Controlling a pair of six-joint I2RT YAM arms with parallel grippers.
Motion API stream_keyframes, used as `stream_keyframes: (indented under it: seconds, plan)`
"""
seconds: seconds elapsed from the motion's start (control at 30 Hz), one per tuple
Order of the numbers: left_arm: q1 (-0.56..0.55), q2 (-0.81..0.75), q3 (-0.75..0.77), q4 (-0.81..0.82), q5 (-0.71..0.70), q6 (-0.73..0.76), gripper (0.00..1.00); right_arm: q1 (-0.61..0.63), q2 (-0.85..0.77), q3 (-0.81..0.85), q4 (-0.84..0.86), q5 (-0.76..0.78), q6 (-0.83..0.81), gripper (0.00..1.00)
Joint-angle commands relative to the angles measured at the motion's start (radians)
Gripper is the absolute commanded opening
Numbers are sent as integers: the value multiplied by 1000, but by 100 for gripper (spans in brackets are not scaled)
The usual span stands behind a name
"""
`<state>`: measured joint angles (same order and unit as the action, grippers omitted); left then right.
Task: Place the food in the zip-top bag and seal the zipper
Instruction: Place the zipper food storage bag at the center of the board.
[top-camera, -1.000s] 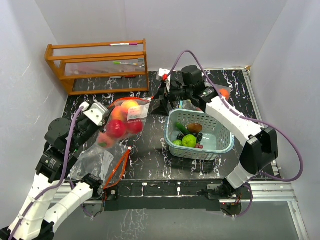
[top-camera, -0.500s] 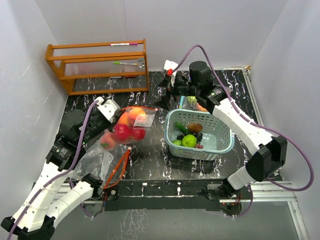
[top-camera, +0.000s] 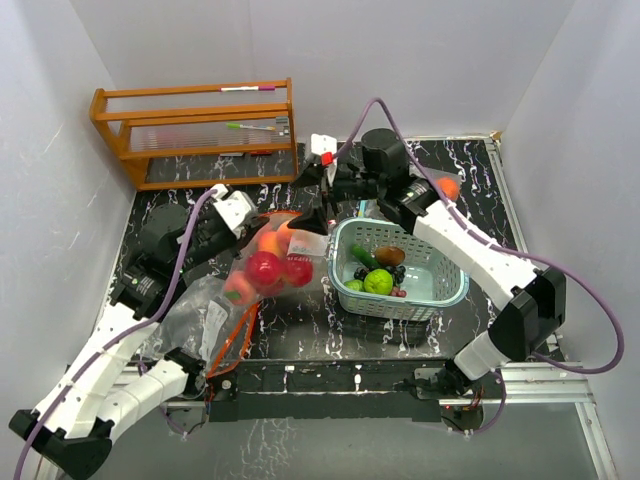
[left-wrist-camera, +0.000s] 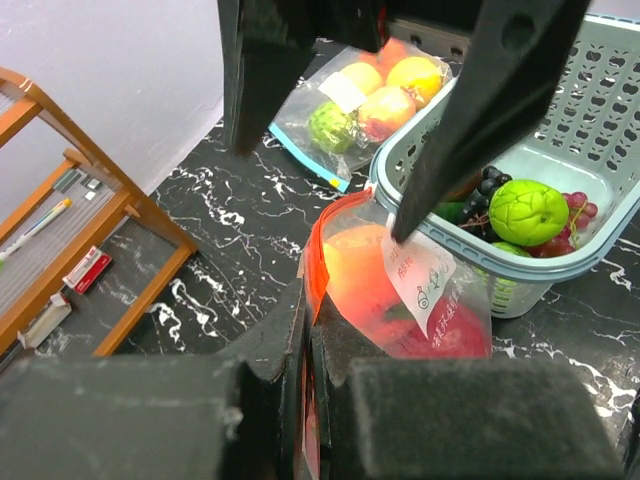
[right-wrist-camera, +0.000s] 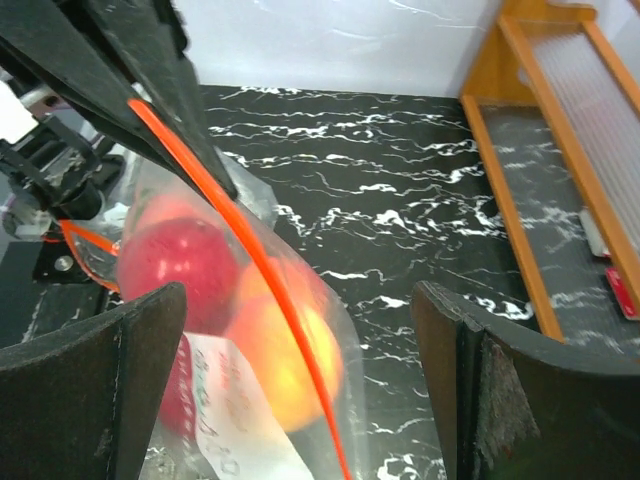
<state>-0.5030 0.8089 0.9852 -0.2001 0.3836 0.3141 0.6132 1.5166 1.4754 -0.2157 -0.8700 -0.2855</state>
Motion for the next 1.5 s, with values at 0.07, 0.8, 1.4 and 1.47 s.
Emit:
stream_keyframes:
  seconds: [0.07, 0.8, 1.4, 1.47]
  plan:
    - [4, 43, 0, 129, 61, -15, 0, 39, 37, 29, 46, -67, 3, 94]
    - [5, 6, 14, -2, -150, -57, 44, -27, 247, 205, 62, 487, 248, 8]
    - [4, -51, 20, -57, -203, -55, 97, -197, 286, 104, 40, 731, 296, 74]
    - [4, -41, 22, -60, -222, -67, 97, -195, 239, 75, 61, 706, 299, 84]
